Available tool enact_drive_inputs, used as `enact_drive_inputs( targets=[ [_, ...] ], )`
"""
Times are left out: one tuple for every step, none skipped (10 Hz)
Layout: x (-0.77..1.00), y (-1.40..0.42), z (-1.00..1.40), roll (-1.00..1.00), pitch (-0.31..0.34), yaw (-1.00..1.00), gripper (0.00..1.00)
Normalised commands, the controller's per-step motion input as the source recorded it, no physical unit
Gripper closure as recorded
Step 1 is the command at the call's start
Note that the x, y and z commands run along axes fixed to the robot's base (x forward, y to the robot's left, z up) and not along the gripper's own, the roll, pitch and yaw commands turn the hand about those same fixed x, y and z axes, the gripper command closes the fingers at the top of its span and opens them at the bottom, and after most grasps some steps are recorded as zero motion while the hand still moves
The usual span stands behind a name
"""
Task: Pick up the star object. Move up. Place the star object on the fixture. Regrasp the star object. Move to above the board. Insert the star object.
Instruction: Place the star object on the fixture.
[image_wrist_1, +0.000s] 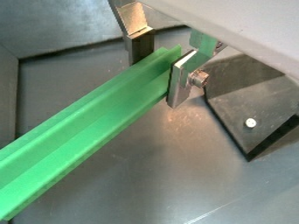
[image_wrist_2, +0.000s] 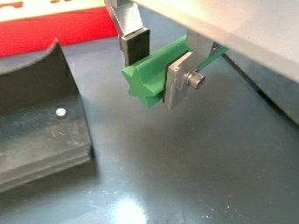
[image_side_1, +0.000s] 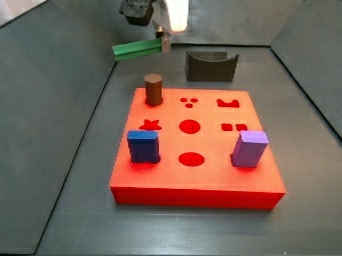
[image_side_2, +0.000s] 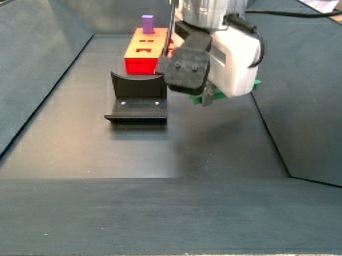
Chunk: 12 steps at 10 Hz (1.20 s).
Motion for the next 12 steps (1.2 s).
enact_drive_inputs(
  targets=[
    [0.0,0.0,1.0,-0.01,0.0,0.0,1.0],
    [-0.01,-0.01,1.0,-0.03,0.007,0.01,1.0],
    [-0.02,-0.01,1.0,-0.06,0.014,0.01,1.0],
    [-0.02,-0.01,1.0,-0.08,0.017,0.01,1.0],
    [-0.02,-0.01,1.0,-0.09,0.017,0.01,1.0],
    [-0.03,0.0,1.0,-0.12,0.017,0.01,1.0],
    [-0.03,0.0,1.0,-0.13,0.018,0.0,1.0],
    [-0.03,0.0,0.91,-0.15,0.018,-0.01,1.0],
    [-0.03,0.0,0.73,-0.16,0.021,-0.02,1.0],
    [-0.02,0.0,0.6,-0.16,0.026,-0.03,1.0],
    [-0.02,0.0,0.51,-0.17,0.031,-0.03,1.0],
    [-0.01,0.01,0.33,-0.17,0.041,-0.03,1.0]
  ],
)
